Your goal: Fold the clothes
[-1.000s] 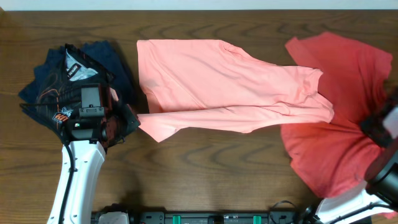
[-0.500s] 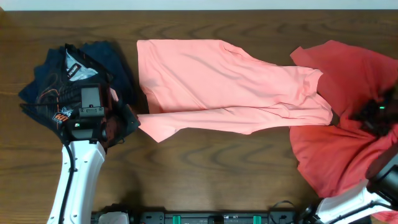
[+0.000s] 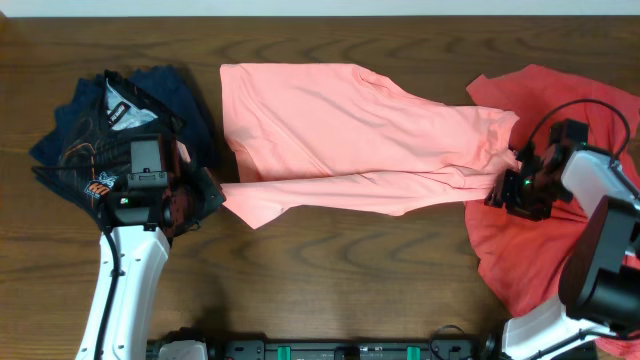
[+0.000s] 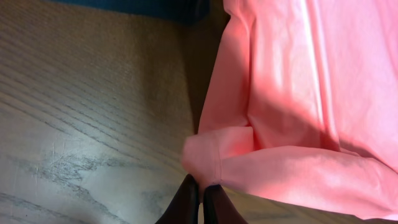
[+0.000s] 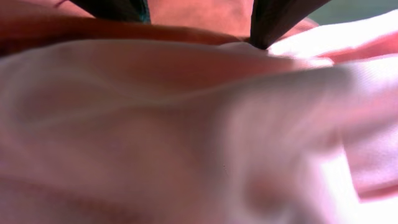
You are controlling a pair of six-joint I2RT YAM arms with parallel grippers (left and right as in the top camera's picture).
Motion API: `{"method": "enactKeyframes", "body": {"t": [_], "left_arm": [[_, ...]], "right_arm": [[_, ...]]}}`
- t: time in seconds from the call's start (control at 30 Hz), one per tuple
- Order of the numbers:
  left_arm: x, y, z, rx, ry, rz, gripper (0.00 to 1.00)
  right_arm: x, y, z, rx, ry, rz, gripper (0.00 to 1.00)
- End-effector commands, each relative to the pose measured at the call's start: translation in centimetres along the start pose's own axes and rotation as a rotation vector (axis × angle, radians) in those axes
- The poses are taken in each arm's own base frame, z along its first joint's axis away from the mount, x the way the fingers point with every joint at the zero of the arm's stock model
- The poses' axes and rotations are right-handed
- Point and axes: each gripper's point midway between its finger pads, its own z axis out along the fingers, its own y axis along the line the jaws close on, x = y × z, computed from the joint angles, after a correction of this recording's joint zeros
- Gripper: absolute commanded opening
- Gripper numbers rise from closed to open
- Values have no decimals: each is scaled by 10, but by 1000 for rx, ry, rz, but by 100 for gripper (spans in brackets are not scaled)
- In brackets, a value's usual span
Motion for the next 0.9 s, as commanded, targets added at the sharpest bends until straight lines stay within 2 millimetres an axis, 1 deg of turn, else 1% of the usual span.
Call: {"method": "enactKeyframes", "body": {"t": [0.0,0.1,0.17,0.2,0.23,0.33,0.4,0.43,0.5,0.53,0.57,0.6,0.63,0.7,0.73,0.77,0.83,0.87], "left_arm": [[-2,5,1,-21,-7,3,6],[-2,5,1,-21,-7,3,6],[-2,5,1,-21,-7,3,6],[-2,5,1,-21,-7,3,6],[-2,5,1,-21,-7,3,6],[-2,5,1,-21,-7,2,6],[-2,5,1,-21,-7,0,6],[-2,5,1,-21,-8,0,6],[-2,5,1,-21,-8,0,6],[-2,5,1,-21,-8,-1,6],[-2,5,1,-21,-8,-1,6],[-2,5,1,-21,-8,-1,6],[-2,5,1,-21,-8,-1,6],[-2,5,1,-21,-8,-1,6],[-2,5,1,-21,-8,-1,6],[-2,5,1,-21,-8,-1,6],[-2,5,1,-21,-8,-1,6],[-2,5,1,-21,-8,-1,6]], "right_arm": [[18,-65,29,314,21,139,53],[9,-109,14,480,-51,279,56],[6,-137,1,529,-89,409,56],[5,-143,-2,531,-96,447,56],[4,-154,-9,531,-109,518,56],[0,-184,-32,526,-138,691,60],[-4,-200,-52,526,-147,747,63],[-7,-205,-60,526,-153,762,64],[-16,-213,-81,521,-173,791,65],[-25,-211,-89,488,-192,793,67],[-38,-204,-95,429,-211,755,67],[-56,-189,-98,331,-232,662,67],[-75,-169,-101,214,-261,550,67],[-100,-128,-107,26,-306,337,65],[-108,-106,-108,-47,-319,233,63],[-111,-92,-108,-81,-321,160,60],[-112,-75,-101,-79,-304,59,59],[-113,-67,-94,-66,-296,2,61]]}}
